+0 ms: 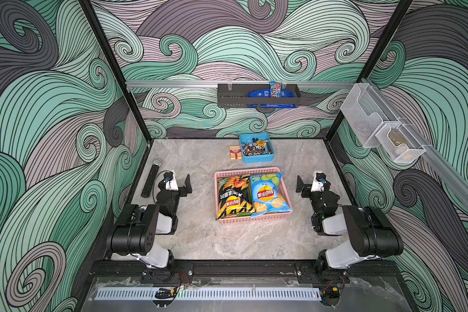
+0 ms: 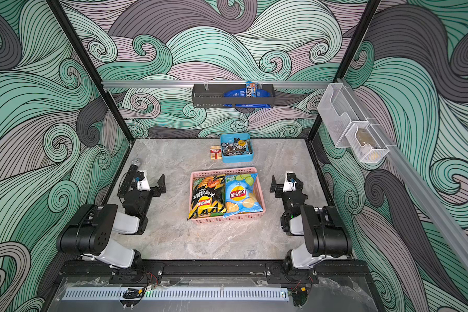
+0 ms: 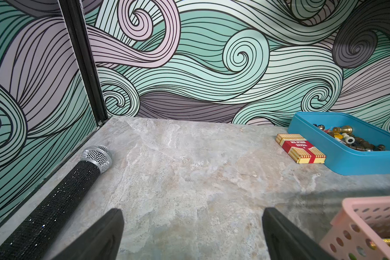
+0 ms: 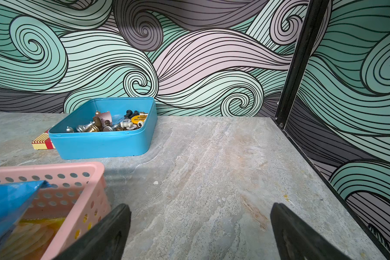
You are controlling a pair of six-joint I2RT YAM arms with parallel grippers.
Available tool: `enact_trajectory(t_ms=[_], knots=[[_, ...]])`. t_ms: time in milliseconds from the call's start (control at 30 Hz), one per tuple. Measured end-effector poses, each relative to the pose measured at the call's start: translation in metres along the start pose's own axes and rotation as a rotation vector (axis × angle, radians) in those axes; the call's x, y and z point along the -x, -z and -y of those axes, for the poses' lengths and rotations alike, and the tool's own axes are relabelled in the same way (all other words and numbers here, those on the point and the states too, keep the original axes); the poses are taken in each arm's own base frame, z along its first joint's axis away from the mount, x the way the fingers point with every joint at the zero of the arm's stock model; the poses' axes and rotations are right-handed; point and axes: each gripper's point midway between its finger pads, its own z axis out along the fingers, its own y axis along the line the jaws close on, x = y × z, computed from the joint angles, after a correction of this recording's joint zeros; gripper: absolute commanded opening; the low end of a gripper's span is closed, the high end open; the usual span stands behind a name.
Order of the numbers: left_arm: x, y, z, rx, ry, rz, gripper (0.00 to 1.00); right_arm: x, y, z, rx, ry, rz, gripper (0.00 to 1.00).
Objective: Put the potato chips into the basket
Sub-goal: Reset both arms
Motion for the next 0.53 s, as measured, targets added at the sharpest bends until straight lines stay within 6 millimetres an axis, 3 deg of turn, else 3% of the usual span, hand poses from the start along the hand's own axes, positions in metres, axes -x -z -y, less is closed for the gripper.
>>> enact_trajectory(t_ms=[533], knots=[[-0.0028, -0.0002, 0.0048, -0.021, -0.015, -0.009, 0.99, 0.0001, -0.0001, 0.0001, 0.0, 0.0, 0.0, 1.0]])
